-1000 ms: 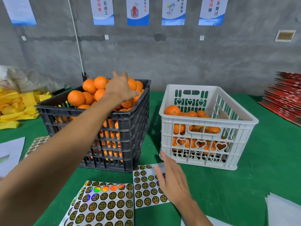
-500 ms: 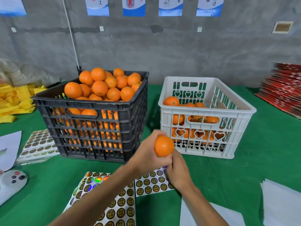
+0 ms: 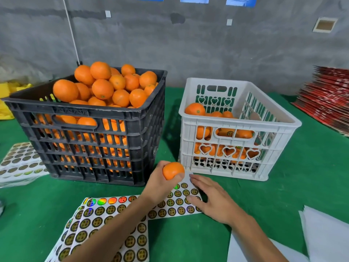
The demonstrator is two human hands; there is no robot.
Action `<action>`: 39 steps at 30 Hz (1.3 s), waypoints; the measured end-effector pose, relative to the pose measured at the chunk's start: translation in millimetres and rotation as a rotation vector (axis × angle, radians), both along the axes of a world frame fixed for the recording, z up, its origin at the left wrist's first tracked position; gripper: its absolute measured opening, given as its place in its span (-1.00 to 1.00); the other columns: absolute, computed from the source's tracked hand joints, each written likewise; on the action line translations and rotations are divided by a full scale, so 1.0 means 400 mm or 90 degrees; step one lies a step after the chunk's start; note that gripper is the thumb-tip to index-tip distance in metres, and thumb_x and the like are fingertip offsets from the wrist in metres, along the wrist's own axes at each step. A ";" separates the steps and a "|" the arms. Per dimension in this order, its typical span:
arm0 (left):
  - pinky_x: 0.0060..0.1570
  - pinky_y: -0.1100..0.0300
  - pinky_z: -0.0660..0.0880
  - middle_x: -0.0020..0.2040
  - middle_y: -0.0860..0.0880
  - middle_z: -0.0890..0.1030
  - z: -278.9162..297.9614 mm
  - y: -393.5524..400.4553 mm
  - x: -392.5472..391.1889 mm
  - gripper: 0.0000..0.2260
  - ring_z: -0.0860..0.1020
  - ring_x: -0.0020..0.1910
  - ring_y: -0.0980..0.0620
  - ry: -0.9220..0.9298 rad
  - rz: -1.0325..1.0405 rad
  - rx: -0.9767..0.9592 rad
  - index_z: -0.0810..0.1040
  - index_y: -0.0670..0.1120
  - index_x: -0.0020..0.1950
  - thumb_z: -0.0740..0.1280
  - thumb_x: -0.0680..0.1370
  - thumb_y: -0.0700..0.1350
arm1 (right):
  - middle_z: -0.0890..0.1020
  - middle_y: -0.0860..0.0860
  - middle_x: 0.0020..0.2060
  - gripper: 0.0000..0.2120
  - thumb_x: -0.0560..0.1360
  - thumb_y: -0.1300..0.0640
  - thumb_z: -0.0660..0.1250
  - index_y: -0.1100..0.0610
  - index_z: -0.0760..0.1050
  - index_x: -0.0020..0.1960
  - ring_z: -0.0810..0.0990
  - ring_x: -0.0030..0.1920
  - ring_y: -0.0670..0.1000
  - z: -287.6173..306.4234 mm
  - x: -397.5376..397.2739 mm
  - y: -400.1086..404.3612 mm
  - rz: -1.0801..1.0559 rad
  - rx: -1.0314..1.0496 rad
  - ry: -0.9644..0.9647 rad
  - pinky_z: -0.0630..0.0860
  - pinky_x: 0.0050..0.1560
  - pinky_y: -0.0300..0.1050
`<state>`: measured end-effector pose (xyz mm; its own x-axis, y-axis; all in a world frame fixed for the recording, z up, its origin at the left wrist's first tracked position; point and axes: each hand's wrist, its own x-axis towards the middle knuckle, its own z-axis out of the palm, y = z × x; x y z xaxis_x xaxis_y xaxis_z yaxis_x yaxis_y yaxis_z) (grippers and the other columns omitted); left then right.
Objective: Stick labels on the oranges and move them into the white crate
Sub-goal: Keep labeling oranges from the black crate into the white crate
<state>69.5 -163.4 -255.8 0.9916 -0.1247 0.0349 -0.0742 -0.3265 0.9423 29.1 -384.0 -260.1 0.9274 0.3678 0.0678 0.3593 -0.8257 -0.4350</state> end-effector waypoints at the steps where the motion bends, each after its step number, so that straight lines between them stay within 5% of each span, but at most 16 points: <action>1: -0.20 0.38 0.51 0.01 0.01 0.66 -0.001 0.002 0.003 -0.62 0.67 -0.15 0.17 0.006 0.007 -0.021 0.45 0.15 0.17 0.54 0.48 0.15 | 0.17 -0.25 0.59 -0.28 0.60 -0.36 0.18 -0.02 0.22 0.63 0.12 0.57 -0.20 0.000 0.002 -0.001 -0.001 -0.005 0.001 0.04 0.58 -0.14; 5: -0.25 0.43 0.49 -0.05 -0.04 0.69 0.001 0.008 0.010 -0.64 0.67 -0.21 0.22 0.025 0.036 -0.102 0.50 0.09 0.15 0.53 0.46 0.14 | 0.23 -0.28 0.57 -0.28 0.54 -0.42 0.16 -0.05 0.34 0.57 0.15 0.55 -0.21 -0.008 0.007 -0.004 -0.024 0.030 -0.005 0.07 0.58 -0.10; 10: 0.07 0.11 0.60 0.03 -0.03 0.70 0.001 0.010 0.012 -0.48 0.72 -0.06 0.05 0.046 0.055 -0.126 0.48 0.13 0.17 0.50 0.32 0.30 | 0.38 -0.31 0.47 -0.43 0.52 -0.37 0.24 -0.10 0.53 0.41 0.28 0.49 -0.22 -0.022 0.011 -0.010 -0.046 0.066 -0.040 0.18 0.55 -0.08; 13: -0.15 0.39 0.51 0.03 0.03 0.66 0.003 0.004 0.004 -0.56 0.67 -0.11 0.16 0.019 0.055 -0.082 0.45 0.15 0.15 0.53 0.39 0.24 | 0.46 -0.30 0.42 -0.53 0.54 -0.31 0.29 -0.09 0.59 0.33 0.35 0.41 -0.24 -0.021 0.007 -0.008 -0.041 0.070 -0.079 0.25 0.50 -0.10; 17: -0.21 0.38 0.50 0.02 0.07 0.64 0.002 -0.002 -0.001 -0.62 0.67 -0.12 0.16 0.003 0.051 -0.036 0.42 0.16 0.14 0.55 0.47 0.15 | 0.58 -0.31 0.25 -0.73 0.56 -0.20 0.35 -0.11 0.68 0.15 0.44 0.26 -0.30 -0.020 -0.007 -0.002 -0.023 0.090 -0.140 0.39 0.39 -0.04; 23: -0.25 0.40 0.54 0.02 0.04 0.66 0.006 0.000 -0.008 -0.62 0.68 -0.16 0.23 0.005 0.042 -0.061 0.43 0.14 0.15 0.56 0.48 0.11 | 0.33 -0.20 0.53 -0.33 0.56 -0.39 0.16 -0.03 0.41 0.53 0.23 0.53 -0.14 -0.015 -0.004 -0.007 -0.066 0.017 -0.084 0.06 0.52 -0.18; 33: -0.17 0.33 0.56 0.02 -0.01 0.68 0.016 0.005 -0.017 -0.62 0.71 -0.14 0.14 0.015 0.041 -0.102 0.45 0.10 0.19 0.54 0.49 0.10 | 0.60 -0.17 0.31 -0.62 0.62 -0.15 0.33 -0.03 0.58 0.37 0.49 0.29 -0.11 -0.002 -0.016 0.018 -0.086 -0.013 -0.188 0.37 0.35 -0.10; 39: 0.03 0.08 0.65 0.04 -0.06 0.68 0.010 0.005 -0.013 -0.63 0.72 -0.07 0.01 0.012 0.039 -0.093 0.45 0.09 0.18 0.54 0.50 0.08 | 0.63 -0.21 0.20 -0.71 0.60 -0.11 0.36 -0.04 0.63 0.26 0.48 0.21 -0.17 0.003 -0.016 0.019 -0.084 0.035 -0.176 0.42 0.32 -0.06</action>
<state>64.1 -161.6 -251.7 0.9978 -0.0586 0.0294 -0.0400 -0.1885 0.9813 22.6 -376.3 -258.9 0.9106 0.2340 0.3406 0.3611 -0.8514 -0.3804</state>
